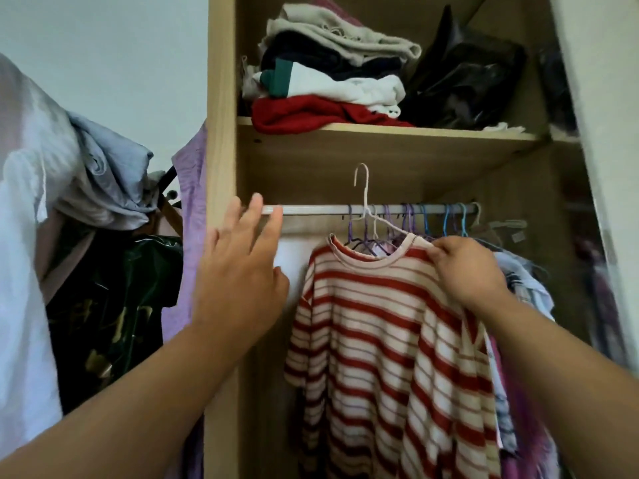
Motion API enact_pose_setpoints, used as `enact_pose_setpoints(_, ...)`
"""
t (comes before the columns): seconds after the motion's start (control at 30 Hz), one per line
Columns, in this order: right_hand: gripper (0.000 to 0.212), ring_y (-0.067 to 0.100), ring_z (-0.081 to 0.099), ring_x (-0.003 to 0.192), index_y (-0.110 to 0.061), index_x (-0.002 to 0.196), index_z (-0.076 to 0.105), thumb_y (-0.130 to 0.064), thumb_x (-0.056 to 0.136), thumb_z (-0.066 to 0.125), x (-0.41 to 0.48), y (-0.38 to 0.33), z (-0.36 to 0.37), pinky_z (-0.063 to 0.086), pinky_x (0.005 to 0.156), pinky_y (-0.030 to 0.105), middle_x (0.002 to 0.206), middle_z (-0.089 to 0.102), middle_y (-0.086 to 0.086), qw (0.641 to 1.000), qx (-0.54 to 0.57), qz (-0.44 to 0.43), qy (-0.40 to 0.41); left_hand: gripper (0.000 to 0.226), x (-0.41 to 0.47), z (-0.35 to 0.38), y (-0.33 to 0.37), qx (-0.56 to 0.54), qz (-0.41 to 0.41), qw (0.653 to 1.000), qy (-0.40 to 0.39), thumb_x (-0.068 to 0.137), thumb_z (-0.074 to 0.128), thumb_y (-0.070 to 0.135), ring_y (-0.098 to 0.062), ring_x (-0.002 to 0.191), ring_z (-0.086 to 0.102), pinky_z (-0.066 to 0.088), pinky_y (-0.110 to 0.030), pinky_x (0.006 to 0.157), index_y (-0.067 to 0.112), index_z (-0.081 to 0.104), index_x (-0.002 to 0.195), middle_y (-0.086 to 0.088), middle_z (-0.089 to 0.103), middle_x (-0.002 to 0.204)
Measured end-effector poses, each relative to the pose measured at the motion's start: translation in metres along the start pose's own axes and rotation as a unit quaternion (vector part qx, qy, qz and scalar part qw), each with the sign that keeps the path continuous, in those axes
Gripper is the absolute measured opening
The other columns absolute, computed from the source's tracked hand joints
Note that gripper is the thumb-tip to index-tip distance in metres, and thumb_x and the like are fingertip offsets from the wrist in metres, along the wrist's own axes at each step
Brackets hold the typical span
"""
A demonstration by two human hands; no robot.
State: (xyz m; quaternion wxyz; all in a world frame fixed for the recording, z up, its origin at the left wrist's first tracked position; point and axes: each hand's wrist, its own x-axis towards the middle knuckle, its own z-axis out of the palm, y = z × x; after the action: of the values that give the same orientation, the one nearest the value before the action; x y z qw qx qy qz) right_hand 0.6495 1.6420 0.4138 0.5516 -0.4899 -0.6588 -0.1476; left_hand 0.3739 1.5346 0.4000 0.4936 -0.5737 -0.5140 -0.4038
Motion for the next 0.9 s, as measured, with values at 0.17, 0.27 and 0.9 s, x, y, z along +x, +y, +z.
enact_pose_setpoints(0.17,0.026,0.021,0.062,0.090,-0.022,0.103,0.069,-0.033,0.096,0.047,-0.067,0.031,-0.053,0.038,0.071,0.027,0.103,0.070,0.001,0.997,-0.054,-0.045,-0.022,0.071,-0.012,0.033,0.051,-0.152,0.010,0.983,-0.106,0.085,0.052,0.030,-0.020,0.146,0.012,0.016,-0.044,0.115,0.026,0.019,0.149,0.001,0.021,0.157)
enact_pose_setpoints(0.27,0.030,0.011,0.059,0.082,-0.028,0.105,0.069,-0.040,0.095,0.044,-0.114,0.031,-0.082,0.040,0.070,0.024,0.097,0.067,-0.012,0.995,-0.080,-0.019,-0.052,0.070,-0.034,0.068,0.075,-0.257,-0.039,0.946,-0.192,0.089,0.048,0.018,-0.020,0.145,0.014,0.018,-0.045,0.117,0.026,0.015,0.150,0.001,0.020,0.157)
enact_pose_setpoints(0.9,0.013,0.004,0.056,0.069,-0.035,0.090,0.068,-0.032,0.090,0.054,-0.491,-0.152,-0.177,0.038,0.059,0.020,0.072,0.063,-0.019,0.841,-0.354,0.398,0.095,0.021,-0.238,0.046,0.140,-0.691,0.159,0.652,-0.268,0.094,0.050,0.029,-0.033,0.085,0.062,0.039,-0.033,0.068,0.011,0.062,0.093,-0.011,0.068,0.090)
